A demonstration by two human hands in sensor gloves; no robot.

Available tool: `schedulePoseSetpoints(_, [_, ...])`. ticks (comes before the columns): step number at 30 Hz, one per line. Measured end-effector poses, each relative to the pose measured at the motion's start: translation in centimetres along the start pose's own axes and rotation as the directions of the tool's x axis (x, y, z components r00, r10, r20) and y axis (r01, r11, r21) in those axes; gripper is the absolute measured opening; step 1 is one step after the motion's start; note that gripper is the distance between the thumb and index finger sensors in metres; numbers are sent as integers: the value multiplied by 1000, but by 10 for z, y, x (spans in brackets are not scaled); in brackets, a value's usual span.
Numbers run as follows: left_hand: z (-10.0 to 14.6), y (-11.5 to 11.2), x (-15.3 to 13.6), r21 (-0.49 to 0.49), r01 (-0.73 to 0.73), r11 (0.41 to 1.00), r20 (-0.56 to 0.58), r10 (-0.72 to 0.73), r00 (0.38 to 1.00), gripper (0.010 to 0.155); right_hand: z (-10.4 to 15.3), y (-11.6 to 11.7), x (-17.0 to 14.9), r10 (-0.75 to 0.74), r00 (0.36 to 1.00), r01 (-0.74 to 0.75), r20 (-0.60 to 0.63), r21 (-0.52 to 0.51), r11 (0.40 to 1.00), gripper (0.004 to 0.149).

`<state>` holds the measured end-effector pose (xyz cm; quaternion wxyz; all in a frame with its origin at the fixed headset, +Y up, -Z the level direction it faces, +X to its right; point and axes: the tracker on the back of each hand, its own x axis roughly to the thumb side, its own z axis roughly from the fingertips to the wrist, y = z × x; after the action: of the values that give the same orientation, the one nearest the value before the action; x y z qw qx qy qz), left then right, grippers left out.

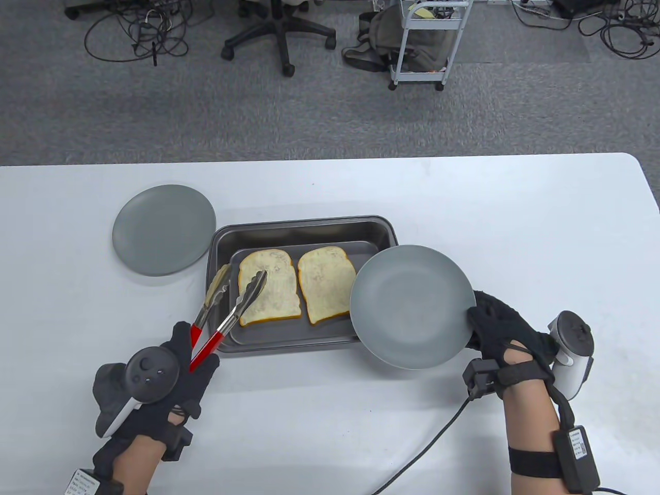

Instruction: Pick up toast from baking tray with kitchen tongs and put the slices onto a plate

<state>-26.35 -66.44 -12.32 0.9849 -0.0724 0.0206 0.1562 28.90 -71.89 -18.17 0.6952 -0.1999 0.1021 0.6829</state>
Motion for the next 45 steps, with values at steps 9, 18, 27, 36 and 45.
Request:
schedulePoseSetpoints(9, [-33, 24, 46, -227, 103, 968, -150, -140, 979, 85, 3, -4, 3, -18, 1000, 18, 15, 8, 1000, 50])
schedulePoseSetpoints(18, [-58, 8, 55, -327, 117, 938, -223, -197, 955, 84, 5, -7, 5, -80, 997, 79, 17, 49, 996, 50])
schedulePoseSetpoints(27, [-67, 11, 2, -392, -318, 863, -297, 208, 932, 84, 5, -8, 6, -71, 997, 69, 25, 43, 997, 50])
schedulePoseSetpoints(36, [-74, -5, -22, -352, -369, 860, -287, 276, 917, 73, 5, -10, 6, -56, 998, 56, 31, 24, 998, 50])
schedulePoseSetpoints(45, [-67, -3, -39, -202, -512, 835, -281, 451, 847, 65, 4, -13, 5, -50, 998, 50, 23, 7, 999, 50])
